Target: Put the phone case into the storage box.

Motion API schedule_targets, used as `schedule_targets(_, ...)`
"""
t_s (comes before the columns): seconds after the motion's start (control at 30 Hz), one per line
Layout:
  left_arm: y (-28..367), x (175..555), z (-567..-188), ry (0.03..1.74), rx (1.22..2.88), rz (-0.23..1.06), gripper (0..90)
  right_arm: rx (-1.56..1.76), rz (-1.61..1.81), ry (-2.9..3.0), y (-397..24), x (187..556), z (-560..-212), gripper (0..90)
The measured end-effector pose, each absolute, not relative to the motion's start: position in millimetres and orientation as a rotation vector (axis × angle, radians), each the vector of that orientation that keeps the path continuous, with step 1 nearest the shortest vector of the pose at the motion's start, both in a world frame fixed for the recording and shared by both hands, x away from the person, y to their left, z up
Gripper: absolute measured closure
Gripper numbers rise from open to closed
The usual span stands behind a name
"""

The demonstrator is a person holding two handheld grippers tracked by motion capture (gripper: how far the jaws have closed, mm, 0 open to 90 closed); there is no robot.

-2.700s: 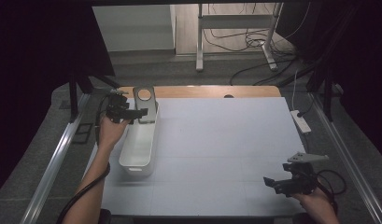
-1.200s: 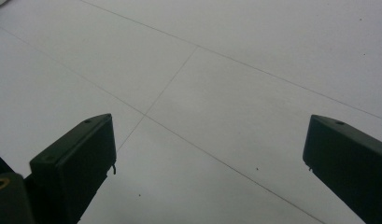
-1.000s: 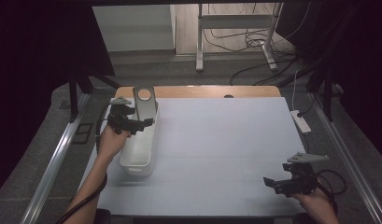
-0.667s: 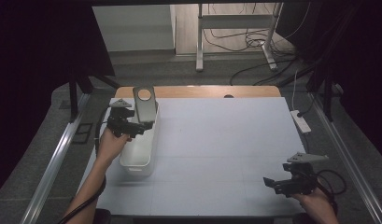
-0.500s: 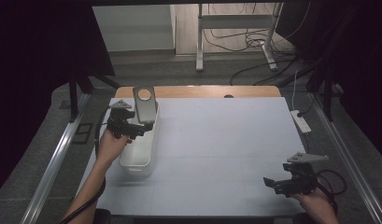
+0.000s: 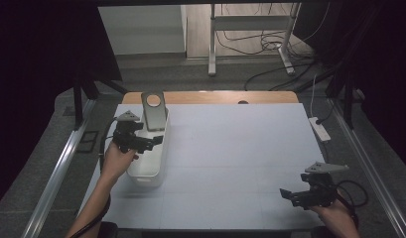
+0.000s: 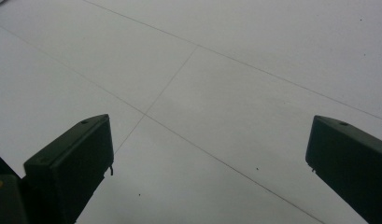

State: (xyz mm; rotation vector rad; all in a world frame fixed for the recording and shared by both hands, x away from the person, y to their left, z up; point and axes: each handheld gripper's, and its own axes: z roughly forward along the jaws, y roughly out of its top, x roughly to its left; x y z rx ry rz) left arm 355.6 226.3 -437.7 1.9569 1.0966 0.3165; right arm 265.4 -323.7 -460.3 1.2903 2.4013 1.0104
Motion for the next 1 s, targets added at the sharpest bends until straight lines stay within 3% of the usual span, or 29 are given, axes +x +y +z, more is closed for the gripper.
schedule_targets(1.0,213.7,319.1,-444.6,1.053,1.981,0.304,0.0,1.282,1.01,2.408,-323.3,265.4,-460.4,1.3)
